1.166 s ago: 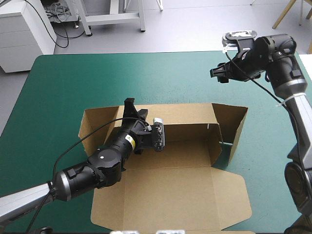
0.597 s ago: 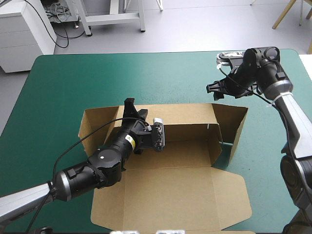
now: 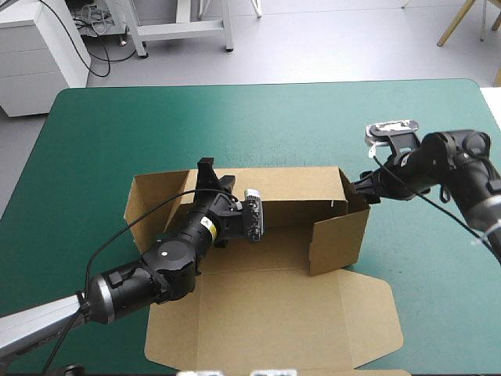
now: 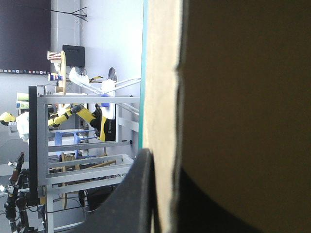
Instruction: Fold the box
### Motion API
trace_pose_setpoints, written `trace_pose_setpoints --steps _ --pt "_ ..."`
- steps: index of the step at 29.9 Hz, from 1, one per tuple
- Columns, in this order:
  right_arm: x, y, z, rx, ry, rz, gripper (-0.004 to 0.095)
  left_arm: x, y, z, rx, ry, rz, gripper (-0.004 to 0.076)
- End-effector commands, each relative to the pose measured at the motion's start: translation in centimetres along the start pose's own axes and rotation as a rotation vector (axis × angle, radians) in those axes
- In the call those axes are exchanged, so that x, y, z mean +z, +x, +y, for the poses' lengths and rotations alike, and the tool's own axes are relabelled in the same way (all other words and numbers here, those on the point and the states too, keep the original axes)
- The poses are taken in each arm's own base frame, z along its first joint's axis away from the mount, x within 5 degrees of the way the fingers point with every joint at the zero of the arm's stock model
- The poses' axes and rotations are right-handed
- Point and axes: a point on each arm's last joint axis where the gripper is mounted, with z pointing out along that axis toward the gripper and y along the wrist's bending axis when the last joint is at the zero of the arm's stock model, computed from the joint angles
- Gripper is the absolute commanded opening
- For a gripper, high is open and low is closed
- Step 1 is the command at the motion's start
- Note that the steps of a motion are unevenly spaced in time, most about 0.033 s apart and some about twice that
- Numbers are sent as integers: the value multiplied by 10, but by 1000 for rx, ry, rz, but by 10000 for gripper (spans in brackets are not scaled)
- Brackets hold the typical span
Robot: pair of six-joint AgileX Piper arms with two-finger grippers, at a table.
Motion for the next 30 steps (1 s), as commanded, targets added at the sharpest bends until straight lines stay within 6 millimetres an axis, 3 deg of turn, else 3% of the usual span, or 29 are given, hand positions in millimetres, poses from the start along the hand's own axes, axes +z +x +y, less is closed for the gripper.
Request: trace_pose_setpoints --steps 1,6,10,22,30 --pt "-16 16 4 -51 -10 -193 648 -3 11 -1 -99 13 100 -10" --pt "-20 43 11 -137 -54 -332 648 -3 10 1 -79 -1 94 -10" --pt "-16 56 15 -188 -83 -322 648 -3 9 1 -70 -7 88 -10" --pt "-14 69 22 -249 -173 -193 648 -3 9 2 -68 -8 88 -10" --pt "-17 59 34 -271 -291 -342 648 -3 9 1 -68 -8 86 -10"
